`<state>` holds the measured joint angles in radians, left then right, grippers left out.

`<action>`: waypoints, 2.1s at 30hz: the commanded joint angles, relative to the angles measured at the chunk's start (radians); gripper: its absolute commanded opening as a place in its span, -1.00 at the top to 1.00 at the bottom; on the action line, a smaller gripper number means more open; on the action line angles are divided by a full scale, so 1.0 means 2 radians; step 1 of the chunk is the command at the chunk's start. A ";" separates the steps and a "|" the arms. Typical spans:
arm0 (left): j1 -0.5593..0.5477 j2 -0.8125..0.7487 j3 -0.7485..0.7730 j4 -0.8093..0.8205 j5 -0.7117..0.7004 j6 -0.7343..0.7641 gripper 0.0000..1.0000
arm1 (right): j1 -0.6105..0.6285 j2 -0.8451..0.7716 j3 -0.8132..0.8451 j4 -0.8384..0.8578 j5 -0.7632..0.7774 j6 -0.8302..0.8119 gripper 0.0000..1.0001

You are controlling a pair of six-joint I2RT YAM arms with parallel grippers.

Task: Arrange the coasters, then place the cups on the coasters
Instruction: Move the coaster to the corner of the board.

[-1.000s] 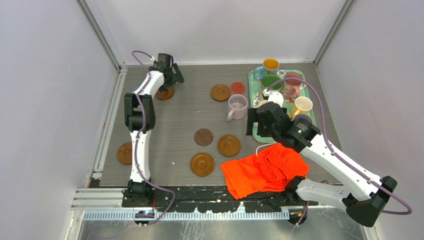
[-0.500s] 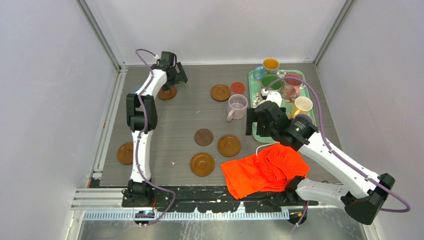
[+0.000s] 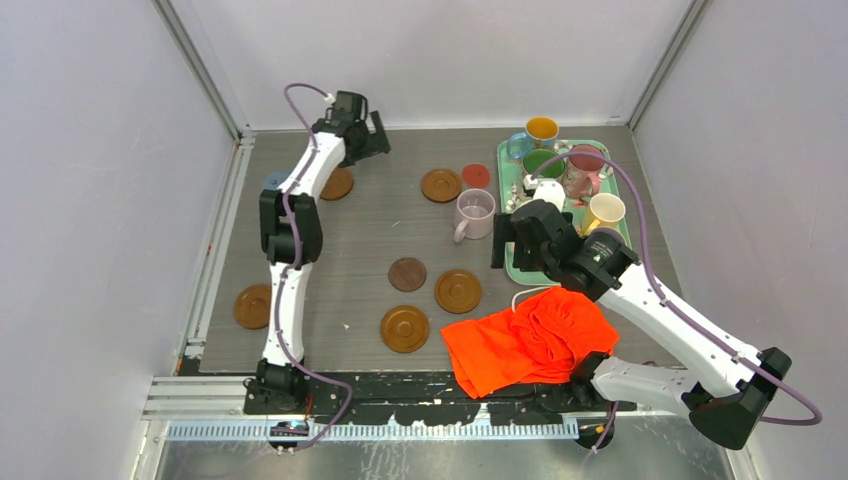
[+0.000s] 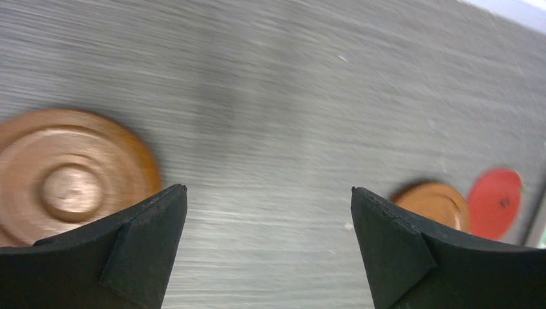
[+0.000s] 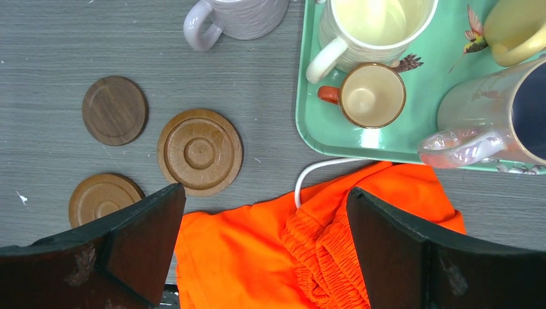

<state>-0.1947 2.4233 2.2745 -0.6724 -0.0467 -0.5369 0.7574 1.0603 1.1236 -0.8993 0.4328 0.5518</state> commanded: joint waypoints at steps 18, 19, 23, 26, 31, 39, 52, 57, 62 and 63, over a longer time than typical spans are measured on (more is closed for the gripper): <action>-0.162 0.083 0.118 0.016 0.050 -0.079 -0.99 | 0.002 -0.014 0.027 -0.017 0.022 0.007 -1.00; -0.162 0.086 0.119 0.017 0.050 -0.082 -0.99 | 0.002 -0.015 0.026 -0.017 0.021 0.008 -1.00; -0.165 0.096 0.120 0.025 0.057 -0.083 -0.99 | 0.002 -0.019 0.023 -0.019 0.021 0.011 -1.00; -0.167 0.103 0.123 0.024 0.057 -0.084 -0.99 | 0.002 -0.021 0.020 -0.020 0.022 0.013 -1.00; -0.169 0.109 0.123 0.025 0.060 -0.088 -1.00 | 0.002 -0.024 0.015 -0.020 0.022 0.017 -1.00; -0.164 0.118 0.127 0.010 0.042 -0.091 -1.00 | 0.002 -0.025 0.016 -0.024 0.023 0.017 -1.00; -0.110 0.074 0.057 0.013 0.049 -0.076 -0.99 | 0.002 -0.025 0.013 -0.020 0.024 0.019 -1.00; -0.097 0.056 0.026 0.014 0.041 -0.066 -0.99 | 0.002 -0.021 0.013 -0.016 0.022 0.018 -1.00; -0.082 0.046 0.007 0.018 0.049 -0.056 -1.00 | 0.002 -0.019 0.013 -0.013 0.019 0.017 -1.00; -0.079 0.046 0.007 0.015 0.048 -0.054 -0.99 | 0.002 -0.019 0.013 -0.013 0.019 0.017 -1.00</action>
<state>-0.3801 2.5481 2.3127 -0.5964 0.0662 -0.6903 0.7574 1.0233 1.1458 -0.9508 0.4622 0.5789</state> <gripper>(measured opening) 0.996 0.996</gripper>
